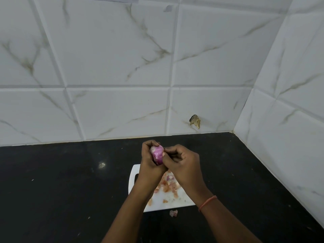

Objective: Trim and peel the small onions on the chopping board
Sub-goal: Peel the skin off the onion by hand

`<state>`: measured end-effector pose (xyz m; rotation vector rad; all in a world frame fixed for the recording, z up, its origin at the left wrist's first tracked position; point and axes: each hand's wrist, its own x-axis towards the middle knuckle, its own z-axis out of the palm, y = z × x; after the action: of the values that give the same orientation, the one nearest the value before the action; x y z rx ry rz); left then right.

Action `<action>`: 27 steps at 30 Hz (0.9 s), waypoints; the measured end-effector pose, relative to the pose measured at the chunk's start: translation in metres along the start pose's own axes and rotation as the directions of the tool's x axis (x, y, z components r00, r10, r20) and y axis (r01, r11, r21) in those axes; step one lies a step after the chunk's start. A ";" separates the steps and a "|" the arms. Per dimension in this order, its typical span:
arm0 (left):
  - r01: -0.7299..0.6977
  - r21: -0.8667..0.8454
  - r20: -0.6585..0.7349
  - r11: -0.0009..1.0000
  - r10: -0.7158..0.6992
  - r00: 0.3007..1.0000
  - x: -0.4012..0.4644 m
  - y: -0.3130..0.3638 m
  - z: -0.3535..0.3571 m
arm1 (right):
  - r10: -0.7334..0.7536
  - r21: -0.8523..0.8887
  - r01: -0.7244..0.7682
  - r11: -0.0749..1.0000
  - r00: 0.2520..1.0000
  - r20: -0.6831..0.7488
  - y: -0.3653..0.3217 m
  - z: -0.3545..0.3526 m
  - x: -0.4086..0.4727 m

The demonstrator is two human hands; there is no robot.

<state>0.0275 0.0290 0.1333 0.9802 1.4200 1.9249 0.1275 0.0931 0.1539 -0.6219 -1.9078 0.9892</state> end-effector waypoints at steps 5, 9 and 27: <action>0.012 -0.026 0.016 1.000 -0.012 1.000 0.001 -0.003 -0.002 | -0.011 -0.028 0.011 1.000 1.000 -0.013 -0.001 -0.001 0.001; 0.018 -0.021 0.006 1.000 -0.018 1.000 0.002 -0.004 -0.003 | -0.004 -0.016 0.003 1.000 1.000 -0.006 -0.001 -0.002 0.001; -0.069 0.268 0.008 0.961 0.069 0.998 0.003 -0.012 -0.009 | 0.021 -0.010 -0.020 1.000 0.997 0.070 -0.004 -0.001 0.003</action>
<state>0.0182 0.0300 0.1209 1.1646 1.6999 1.8117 0.1272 0.0933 0.1593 -0.6205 -1.9715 1.0276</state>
